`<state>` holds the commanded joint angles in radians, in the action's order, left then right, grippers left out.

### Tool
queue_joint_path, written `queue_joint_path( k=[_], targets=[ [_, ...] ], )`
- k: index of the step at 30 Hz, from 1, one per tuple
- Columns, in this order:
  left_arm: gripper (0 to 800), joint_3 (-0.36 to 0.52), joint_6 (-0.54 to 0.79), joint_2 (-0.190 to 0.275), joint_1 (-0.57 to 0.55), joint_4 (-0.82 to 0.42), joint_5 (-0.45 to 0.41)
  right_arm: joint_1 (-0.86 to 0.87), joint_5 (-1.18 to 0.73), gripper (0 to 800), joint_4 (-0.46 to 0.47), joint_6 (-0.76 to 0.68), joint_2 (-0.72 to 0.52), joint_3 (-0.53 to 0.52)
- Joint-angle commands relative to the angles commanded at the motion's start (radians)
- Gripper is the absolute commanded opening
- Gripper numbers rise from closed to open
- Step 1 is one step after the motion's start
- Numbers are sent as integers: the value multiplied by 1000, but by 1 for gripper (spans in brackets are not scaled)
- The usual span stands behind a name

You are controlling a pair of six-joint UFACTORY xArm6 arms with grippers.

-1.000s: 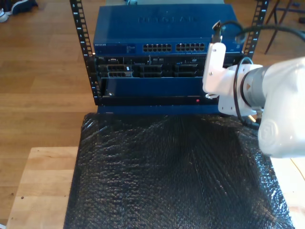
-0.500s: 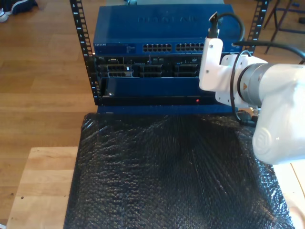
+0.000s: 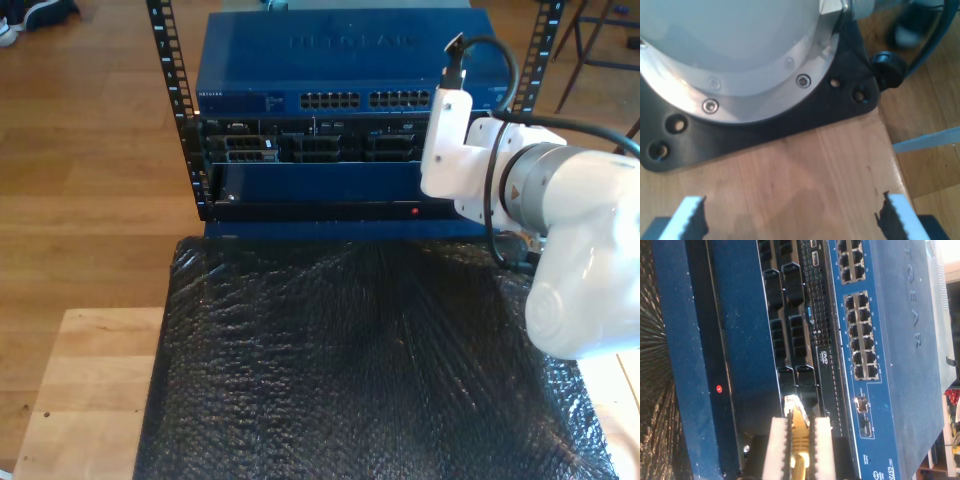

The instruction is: Grab the cable and plug it in

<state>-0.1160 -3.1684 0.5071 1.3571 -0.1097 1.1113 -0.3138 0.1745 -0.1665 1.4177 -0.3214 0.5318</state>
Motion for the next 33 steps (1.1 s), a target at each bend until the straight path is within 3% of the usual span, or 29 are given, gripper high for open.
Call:
queue_joint_path(
  k=[26, 33],
  targets=[
    [800, 0, 2, 0, 0, 0, 0, -9, 144, 0, 112, 12, 31, -21],
    [800, 0, 0, 0, 0, -2, 0, -9, 166, 0, 98, 5, 64, -5]
  ],
)
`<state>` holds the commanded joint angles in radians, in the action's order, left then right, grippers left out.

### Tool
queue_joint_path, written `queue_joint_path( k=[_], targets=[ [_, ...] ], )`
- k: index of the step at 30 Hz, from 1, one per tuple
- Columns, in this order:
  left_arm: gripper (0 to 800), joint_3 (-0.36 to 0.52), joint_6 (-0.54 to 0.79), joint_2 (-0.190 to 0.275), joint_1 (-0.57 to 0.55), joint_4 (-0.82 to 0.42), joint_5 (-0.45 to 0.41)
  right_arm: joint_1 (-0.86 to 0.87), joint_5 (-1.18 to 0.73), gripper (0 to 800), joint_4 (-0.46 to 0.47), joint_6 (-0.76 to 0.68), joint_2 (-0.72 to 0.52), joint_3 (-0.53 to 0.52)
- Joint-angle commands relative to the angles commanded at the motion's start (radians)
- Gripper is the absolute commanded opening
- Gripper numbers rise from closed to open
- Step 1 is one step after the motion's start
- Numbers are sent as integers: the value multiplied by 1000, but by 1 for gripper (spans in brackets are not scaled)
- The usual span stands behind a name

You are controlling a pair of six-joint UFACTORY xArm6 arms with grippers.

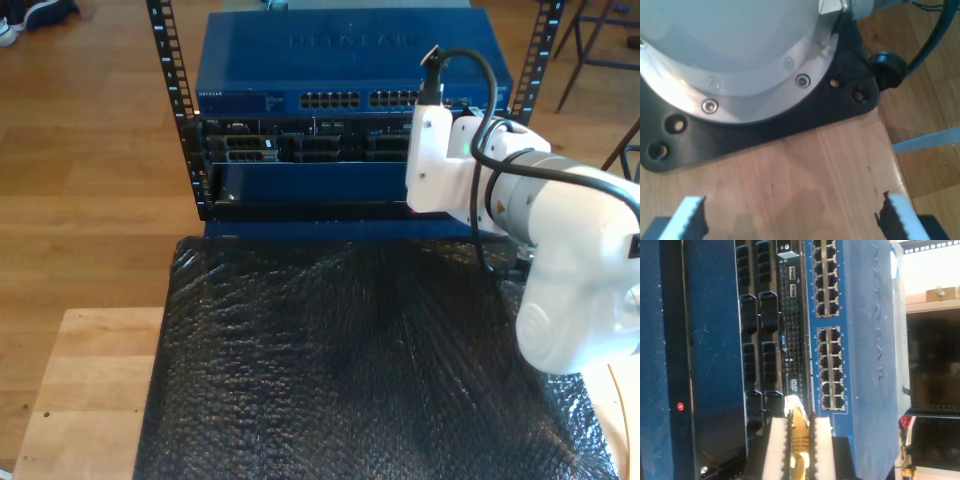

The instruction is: Grab the cable and plug it in

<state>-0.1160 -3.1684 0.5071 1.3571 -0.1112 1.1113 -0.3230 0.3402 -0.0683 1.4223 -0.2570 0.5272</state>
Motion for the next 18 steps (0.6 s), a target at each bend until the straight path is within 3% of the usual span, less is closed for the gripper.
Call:
queue_joint_path(
  k=[18],
  targets=[
    [800, 0, 0, 0, 0, 2, 0, 2, 129, 0, 5, 6, 11, -32]
  ],
)
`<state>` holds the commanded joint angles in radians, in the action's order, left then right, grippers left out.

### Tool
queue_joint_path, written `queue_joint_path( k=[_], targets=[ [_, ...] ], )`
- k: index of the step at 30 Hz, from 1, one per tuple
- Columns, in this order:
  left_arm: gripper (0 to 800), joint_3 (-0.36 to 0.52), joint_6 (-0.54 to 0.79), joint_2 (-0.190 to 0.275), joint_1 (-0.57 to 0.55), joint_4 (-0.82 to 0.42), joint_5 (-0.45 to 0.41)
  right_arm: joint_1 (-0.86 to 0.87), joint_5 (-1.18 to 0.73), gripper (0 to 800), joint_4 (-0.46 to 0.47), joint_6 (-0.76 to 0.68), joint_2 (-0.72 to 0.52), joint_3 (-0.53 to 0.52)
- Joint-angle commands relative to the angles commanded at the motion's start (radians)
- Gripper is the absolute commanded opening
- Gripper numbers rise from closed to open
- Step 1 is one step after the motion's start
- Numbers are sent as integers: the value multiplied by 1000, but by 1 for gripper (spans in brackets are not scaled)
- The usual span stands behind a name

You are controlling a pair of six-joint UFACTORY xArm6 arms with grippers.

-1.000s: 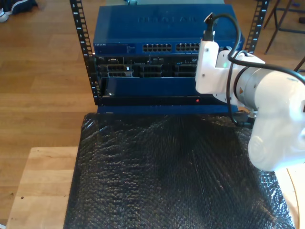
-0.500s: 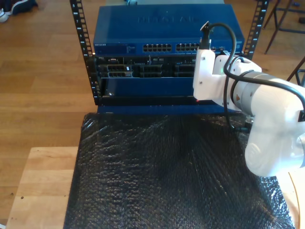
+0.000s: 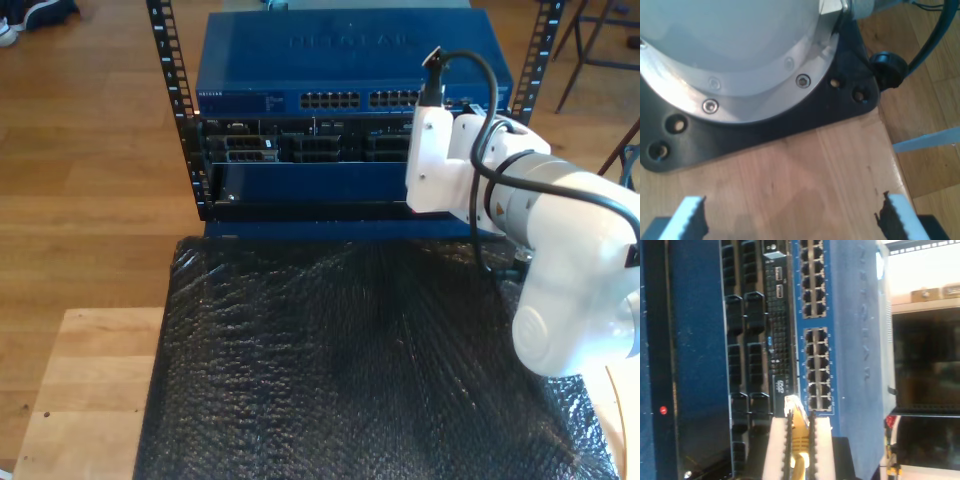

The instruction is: Grab the cable and plug it in

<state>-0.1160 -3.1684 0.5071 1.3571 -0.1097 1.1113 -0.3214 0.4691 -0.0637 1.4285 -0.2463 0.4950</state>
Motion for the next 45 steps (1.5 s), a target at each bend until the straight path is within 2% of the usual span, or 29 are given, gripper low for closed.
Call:
queue_joint_path(
  k=[11, 27, 37, 45],
  targets=[
    [800, 0, 0, 0, 0, -2, 0, 0, 140, 0, 0, 0, 11, -60],
    [800, 0, 2, 0, 0, 0, 0, 6, 382, 0, -2, -3, 89, -103],
    [800, 0, 0, 0, 0, 0, 0, 5, 416, 0, -3, -3, 101, -123],
    [800, -2, 0, -5, 0, 0, 0, -3, 603, 0, -2, 0, 163, -133]
  ],
)
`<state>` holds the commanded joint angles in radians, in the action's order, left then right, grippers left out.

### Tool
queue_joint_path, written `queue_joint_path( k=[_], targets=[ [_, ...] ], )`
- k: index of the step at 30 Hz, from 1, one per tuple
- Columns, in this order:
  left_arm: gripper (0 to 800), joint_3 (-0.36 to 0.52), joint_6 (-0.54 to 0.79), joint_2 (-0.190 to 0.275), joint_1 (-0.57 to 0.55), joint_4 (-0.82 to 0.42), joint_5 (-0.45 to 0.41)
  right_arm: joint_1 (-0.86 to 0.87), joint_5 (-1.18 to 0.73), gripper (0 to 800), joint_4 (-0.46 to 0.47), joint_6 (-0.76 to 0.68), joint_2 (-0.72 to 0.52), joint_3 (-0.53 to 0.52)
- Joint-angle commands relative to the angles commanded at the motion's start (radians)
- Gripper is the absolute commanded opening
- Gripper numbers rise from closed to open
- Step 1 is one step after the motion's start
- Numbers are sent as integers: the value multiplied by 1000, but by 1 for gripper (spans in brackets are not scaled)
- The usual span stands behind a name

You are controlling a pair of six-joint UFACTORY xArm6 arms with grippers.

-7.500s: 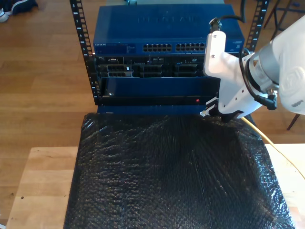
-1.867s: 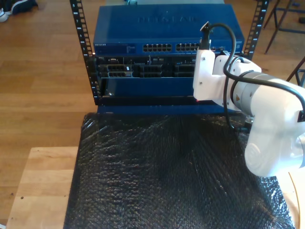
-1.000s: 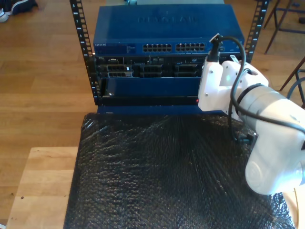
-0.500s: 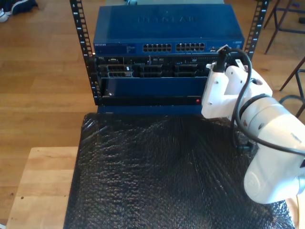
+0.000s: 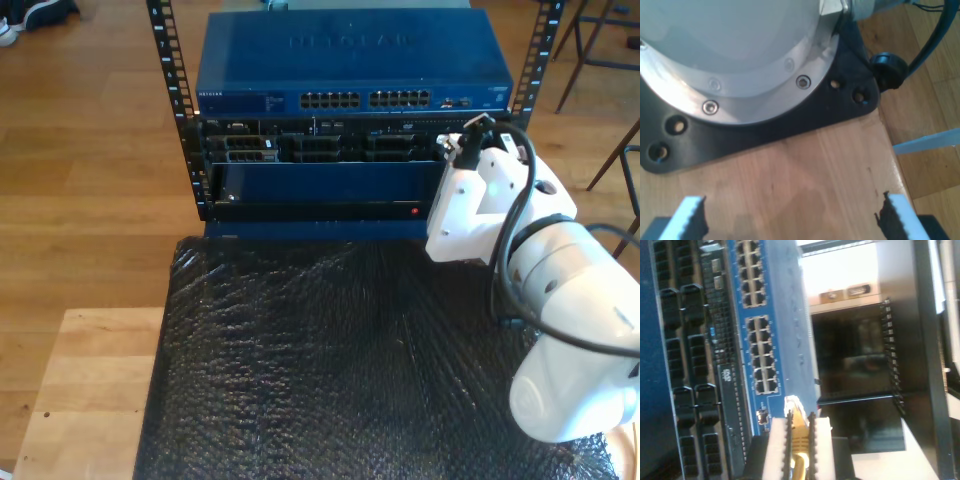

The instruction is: Grab the cable and plug it in

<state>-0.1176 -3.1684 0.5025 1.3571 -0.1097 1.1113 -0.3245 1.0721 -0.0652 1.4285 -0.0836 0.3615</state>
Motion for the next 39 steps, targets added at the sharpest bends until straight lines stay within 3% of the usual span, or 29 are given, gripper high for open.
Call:
queue_joint_path(
  k=[23, 28, 39],
  targets=[
    [800, 0, 0, -2, 0, 0, 2, -5, 241, 0, -9, 0, 239, 86],
    [800, 0, 0, -2, 2, 0, 2, -14, 247, 0, -81, 5, 284, 123],
    [800, 0, 0, -2, 0, 0, 2, -40, 328, 0, -137, 72, 367, 190]
  ],
)
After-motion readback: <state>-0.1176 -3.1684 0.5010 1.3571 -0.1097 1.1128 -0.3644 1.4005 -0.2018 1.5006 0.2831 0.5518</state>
